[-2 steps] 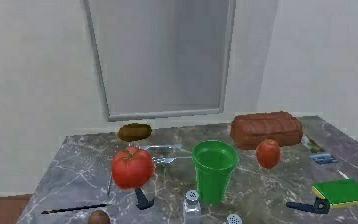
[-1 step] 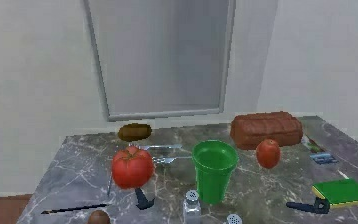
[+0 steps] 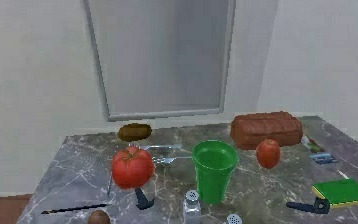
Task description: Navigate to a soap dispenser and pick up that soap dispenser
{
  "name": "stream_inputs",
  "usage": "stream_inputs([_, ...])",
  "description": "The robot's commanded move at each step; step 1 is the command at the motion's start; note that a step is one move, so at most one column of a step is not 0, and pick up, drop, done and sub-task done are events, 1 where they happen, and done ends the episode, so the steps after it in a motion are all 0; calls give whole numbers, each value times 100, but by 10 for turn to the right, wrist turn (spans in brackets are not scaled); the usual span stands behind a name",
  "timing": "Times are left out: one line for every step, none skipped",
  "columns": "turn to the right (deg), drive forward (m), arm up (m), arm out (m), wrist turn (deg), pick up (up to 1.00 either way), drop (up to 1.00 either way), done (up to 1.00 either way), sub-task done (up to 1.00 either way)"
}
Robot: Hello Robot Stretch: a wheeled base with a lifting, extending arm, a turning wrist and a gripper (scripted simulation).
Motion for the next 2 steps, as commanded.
stream_inputs([0,0,0,0,450,0,0,0,0])
stream_inputs([0,0,0,0,450,0,0,0,0])
